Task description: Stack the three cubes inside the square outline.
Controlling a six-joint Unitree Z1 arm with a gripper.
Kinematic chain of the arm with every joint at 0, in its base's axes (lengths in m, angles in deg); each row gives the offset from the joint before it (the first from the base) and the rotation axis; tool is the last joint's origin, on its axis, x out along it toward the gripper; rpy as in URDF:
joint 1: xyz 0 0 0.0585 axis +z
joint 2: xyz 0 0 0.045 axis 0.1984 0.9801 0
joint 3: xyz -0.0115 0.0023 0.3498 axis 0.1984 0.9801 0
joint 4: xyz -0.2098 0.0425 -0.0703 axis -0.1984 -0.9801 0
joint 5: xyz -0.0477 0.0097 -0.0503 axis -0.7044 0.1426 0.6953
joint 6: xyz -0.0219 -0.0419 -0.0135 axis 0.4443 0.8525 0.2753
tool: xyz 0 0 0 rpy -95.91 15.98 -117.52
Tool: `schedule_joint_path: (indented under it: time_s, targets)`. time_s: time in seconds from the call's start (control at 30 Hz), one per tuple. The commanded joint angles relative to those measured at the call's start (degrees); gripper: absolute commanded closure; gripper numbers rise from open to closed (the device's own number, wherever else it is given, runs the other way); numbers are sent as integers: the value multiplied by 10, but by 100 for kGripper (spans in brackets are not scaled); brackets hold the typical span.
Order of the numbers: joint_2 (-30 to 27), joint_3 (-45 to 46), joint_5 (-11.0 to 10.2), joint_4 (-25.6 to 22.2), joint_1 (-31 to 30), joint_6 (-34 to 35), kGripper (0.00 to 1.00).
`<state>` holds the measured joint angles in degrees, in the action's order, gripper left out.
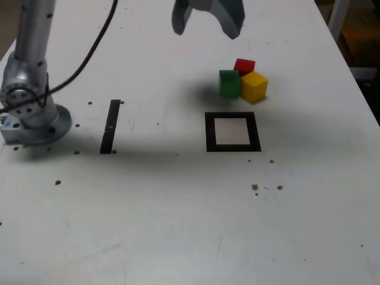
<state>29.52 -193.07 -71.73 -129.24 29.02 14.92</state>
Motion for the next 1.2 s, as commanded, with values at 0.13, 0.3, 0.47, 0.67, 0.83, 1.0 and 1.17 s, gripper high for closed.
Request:
schedule_joint_path:
  time_s: [0.13,0.3,0.47,0.67,0.83,1.0,1.17]
  targets:
    - [58,-108,-7,-19,2,-2,1]
    - [107,-139,-3,-24,3,-2,1]
    - [150,-166,-4,-26,3,0,1]
    - [182,-187,-4,-29,3,8,2]
    - [199,-188,1,-36,1,18,4]
    - [199,-183,10,-40,-3,23,5]
    - [203,-171,15,-31,-4,23,7]
